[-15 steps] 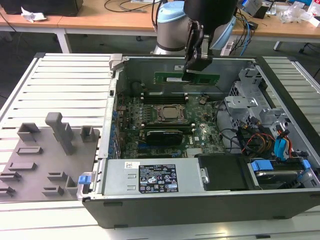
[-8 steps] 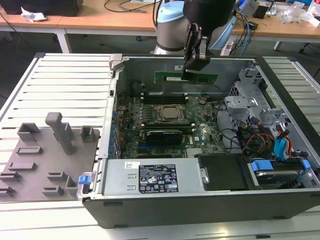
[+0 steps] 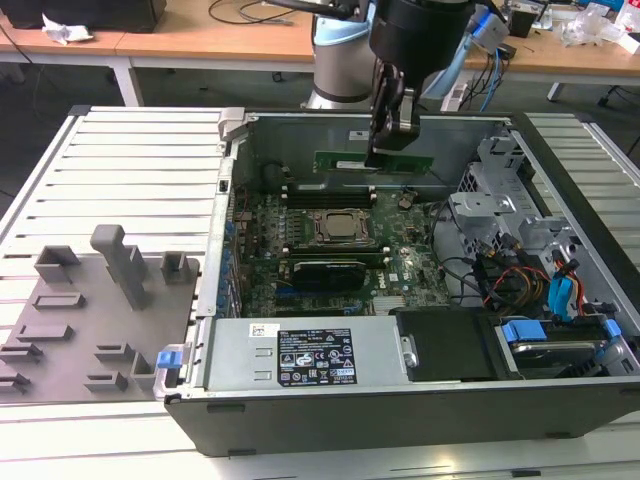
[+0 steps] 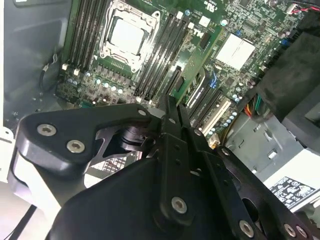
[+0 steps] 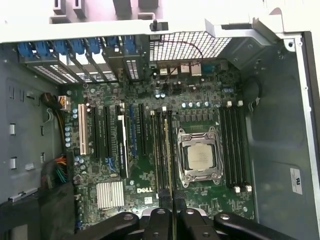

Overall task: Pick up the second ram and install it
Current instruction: 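Pick up the second ram and move it above second insertion slot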

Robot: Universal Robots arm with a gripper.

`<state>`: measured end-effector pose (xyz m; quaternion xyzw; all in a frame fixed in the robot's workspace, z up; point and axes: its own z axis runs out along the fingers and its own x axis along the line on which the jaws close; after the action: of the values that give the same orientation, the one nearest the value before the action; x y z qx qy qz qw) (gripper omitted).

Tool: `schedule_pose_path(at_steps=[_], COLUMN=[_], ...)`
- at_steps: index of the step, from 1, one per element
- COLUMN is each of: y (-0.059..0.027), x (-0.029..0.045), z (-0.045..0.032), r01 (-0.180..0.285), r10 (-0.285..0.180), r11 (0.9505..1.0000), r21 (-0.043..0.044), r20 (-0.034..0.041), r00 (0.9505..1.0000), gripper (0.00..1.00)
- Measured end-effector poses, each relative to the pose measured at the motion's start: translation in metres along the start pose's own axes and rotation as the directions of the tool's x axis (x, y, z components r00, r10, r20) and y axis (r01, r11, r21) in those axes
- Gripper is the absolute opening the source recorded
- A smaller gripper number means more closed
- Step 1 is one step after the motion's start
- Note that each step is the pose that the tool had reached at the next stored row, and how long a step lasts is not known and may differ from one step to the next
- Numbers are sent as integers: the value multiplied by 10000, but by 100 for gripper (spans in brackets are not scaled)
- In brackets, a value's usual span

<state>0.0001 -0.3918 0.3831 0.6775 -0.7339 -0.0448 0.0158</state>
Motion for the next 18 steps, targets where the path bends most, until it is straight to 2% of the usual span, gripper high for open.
schedule_pose_path(at_steps=[13, 18], y=[-79, -132], x=[0, -1], z=[138, 214], r01=[0, -1], r10=[0, 1], r11=[10000, 10000], r21=[-7, -9], r20=[-1, -1], r00=[10000, 10000], gripper=[14, 14])
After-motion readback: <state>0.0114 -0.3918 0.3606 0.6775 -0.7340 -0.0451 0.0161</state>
